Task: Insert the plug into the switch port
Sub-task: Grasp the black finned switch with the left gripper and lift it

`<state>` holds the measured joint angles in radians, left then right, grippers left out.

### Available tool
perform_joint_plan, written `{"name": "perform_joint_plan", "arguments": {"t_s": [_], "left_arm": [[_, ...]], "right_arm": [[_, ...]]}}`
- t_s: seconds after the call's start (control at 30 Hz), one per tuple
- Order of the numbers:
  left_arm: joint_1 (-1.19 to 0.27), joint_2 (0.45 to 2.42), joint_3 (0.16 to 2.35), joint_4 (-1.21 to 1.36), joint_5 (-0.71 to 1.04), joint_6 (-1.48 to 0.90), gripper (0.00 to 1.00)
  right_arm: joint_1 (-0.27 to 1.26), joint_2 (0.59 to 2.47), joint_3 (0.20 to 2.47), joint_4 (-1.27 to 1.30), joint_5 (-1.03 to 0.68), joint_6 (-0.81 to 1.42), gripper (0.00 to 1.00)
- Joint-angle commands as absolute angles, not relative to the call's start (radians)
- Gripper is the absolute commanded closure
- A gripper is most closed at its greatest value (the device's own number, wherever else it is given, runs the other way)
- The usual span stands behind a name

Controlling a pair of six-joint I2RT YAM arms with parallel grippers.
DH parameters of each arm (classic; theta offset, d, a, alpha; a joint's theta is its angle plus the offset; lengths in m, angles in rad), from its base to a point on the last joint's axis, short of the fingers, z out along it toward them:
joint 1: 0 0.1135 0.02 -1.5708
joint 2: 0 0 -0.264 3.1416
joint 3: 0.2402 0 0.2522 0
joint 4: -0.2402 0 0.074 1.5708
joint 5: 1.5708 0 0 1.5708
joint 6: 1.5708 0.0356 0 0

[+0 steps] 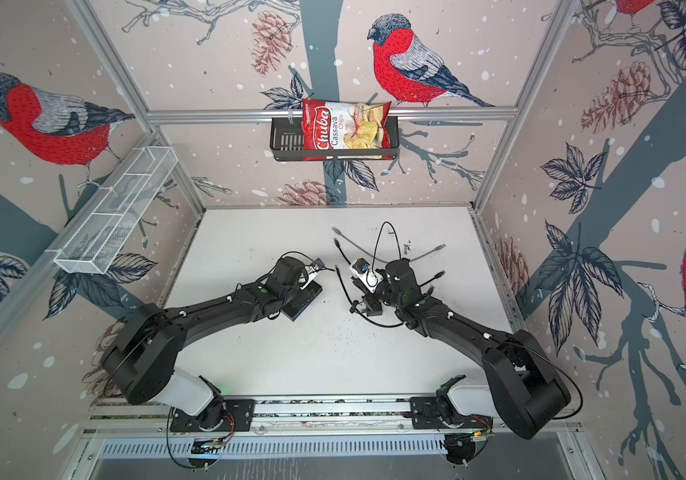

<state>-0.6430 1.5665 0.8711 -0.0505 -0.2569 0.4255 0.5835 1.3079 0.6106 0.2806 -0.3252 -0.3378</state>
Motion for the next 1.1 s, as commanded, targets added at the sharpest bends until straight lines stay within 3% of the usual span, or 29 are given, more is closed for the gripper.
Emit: {"name": "perform_joint_plan", "arguments": {"t_s": [0.0, 0.3, 1.07], "left_arm": [[-0.632, 1.608, 0.907, -0.157, -0.188, 0.413, 0.1], [-0.583, 1.7, 0.987, -0.273, -0.048, 0.411, 0.06], [-0.519, 1.831, 1.078, -0.408, 0.135, 0.397, 0.31]], "right_arm": [[0.583, 1.301, 0.605, 0.3, -0.317, -0.331, 1.0], [0.576, 1.296, 0.597, 0.315, -0.312, -0.328, 1.0], [0.575, 1.282, 0.586, 0.336, -0.319, -0.333, 1.0]]}}
